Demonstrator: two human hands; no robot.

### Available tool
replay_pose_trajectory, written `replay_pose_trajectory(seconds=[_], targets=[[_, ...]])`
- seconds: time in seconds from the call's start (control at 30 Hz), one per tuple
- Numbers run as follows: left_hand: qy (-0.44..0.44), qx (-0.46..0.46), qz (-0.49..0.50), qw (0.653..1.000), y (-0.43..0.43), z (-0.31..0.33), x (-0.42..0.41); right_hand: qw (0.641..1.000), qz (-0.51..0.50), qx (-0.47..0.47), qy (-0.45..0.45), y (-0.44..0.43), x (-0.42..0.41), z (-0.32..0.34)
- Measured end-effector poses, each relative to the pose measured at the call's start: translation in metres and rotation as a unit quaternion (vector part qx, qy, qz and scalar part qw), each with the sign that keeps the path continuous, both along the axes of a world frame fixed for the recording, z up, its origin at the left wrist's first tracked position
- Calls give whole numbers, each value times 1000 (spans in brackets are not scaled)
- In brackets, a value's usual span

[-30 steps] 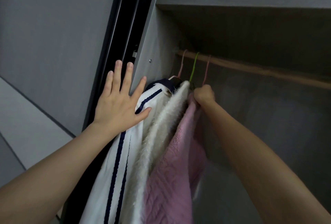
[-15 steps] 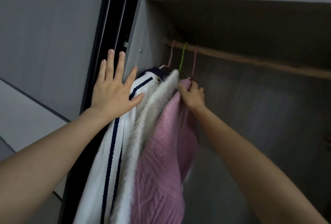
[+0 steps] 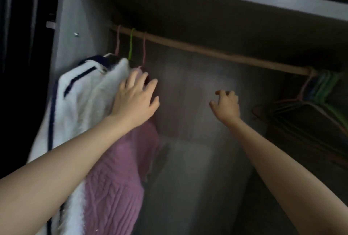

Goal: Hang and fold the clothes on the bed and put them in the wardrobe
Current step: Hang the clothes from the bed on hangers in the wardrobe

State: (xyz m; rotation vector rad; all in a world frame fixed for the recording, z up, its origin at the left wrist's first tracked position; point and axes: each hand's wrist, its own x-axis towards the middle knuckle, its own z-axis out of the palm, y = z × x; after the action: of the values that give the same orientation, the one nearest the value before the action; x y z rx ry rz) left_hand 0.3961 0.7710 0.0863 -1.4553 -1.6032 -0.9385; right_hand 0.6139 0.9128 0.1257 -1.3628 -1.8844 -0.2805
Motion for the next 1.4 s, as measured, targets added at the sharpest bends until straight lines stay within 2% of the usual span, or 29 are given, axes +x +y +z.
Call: replay_pose_trajectory(seconds=[0.13, 0.37, 0.53, 0.6, 0.7, 0.83, 1.07, 1.27, 1.4], targets=[[-1, -26, -66, 998, 30, -9, 36, 983, -130, 72, -109, -14, 79, 1], [-52, -88, -149, 984, 74, -22, 109, 931, -284, 77, -217, -53, 186, 4], [-60, -112, -175, 976, 89, -27, 143, 885, -386, -5, -261, -65, 225, 6], [-62, -118, -180, 975, 92, -26, 149, 877, -386, -27, -285, -63, 238, 7], [-65, -119, -179, 974, 96, -24, 152, 877, -359, -12, -319, -57, 248, 8], [-81, -123, -172, 974, 103, -20, 153, 903, -330, 7, -274, -56, 247, 13], [-99, -105, -197, 970, 115, -14, 163, 916, -315, 63, -240, -48, 253, 19], [-113, -123, -221, 961, 123, -26, 174, 914, -304, 64, -263, -72, 257, -5], [-113, -128, -259, 951, 129, -41, 188, 887, -317, 19, -335, -108, 267, -33]])
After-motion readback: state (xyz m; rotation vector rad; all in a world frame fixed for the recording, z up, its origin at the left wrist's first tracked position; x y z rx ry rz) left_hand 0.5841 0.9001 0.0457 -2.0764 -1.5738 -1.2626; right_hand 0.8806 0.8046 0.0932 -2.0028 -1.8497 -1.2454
